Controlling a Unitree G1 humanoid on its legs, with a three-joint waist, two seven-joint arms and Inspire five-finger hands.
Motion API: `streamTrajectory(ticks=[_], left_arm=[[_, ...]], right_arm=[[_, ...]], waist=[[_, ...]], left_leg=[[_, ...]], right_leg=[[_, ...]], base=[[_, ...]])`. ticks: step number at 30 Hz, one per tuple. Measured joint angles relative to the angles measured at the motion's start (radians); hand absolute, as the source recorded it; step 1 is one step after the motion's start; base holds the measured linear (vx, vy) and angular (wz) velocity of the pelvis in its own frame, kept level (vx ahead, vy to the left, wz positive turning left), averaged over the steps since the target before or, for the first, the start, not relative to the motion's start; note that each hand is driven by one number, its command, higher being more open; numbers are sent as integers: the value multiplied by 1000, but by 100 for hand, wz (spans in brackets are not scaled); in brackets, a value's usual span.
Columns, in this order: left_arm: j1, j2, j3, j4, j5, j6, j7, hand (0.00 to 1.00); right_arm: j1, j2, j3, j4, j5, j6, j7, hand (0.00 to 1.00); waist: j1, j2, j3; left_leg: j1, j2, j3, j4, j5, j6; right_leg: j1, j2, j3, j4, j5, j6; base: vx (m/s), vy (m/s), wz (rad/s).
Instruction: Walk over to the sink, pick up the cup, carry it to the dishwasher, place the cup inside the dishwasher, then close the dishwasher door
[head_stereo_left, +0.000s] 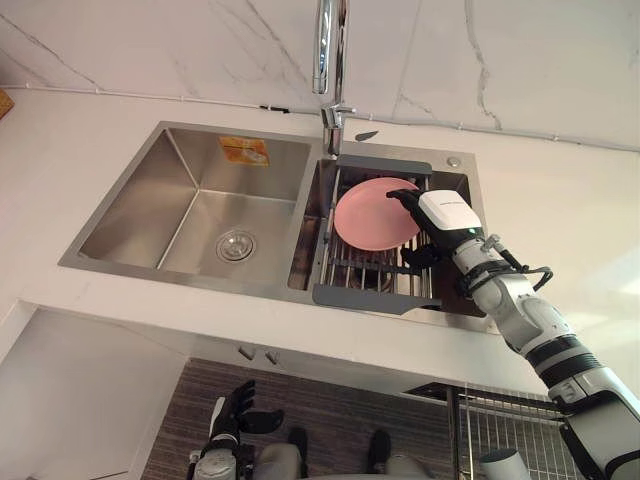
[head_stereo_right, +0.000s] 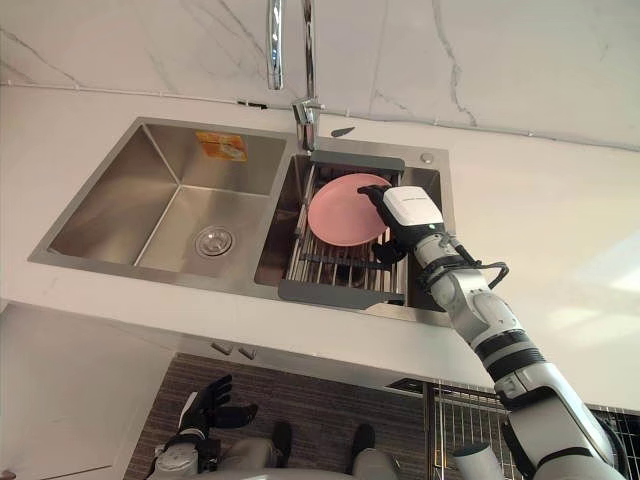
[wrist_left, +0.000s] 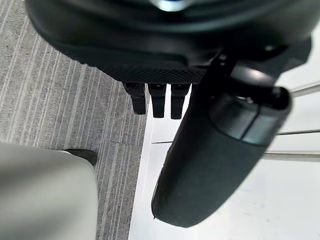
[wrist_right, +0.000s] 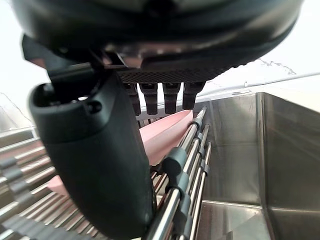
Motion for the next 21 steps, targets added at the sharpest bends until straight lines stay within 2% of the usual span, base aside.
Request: streamTrajectory(ticks=[10, 11, 21], left_arm=[[-19, 28, -2, -3, -30, 0, 19, 90], [-19, 37, -2, 9, -30, 1, 23, 90], [-13, 45, -4, 55, -48, 2, 44, 90]], right_arm=[[-108, -24, 10, 38, -96, 33, -33, 90], [-121, -25, 10, 43, -99, 36, -35, 30], [-184, -59, 35, 49, -137, 43, -43, 30]], waist=[[11, 4, 58], [12, 8, 63], [21, 17, 88]], left_leg=[[-92, 2, 1, 85, -4, 0], [-101, 4, 1, 89, -15, 6], [-138, 12, 3, 111, -29, 8]], right_leg=[[-56, -3, -10, 24, 2, 0], [-61, -1, -12, 24, 2, 0], [-83, 8, -17, 25, 10, -10]], base=[[-55, 4, 4], [-42, 6, 3], [-38, -2, 1]])
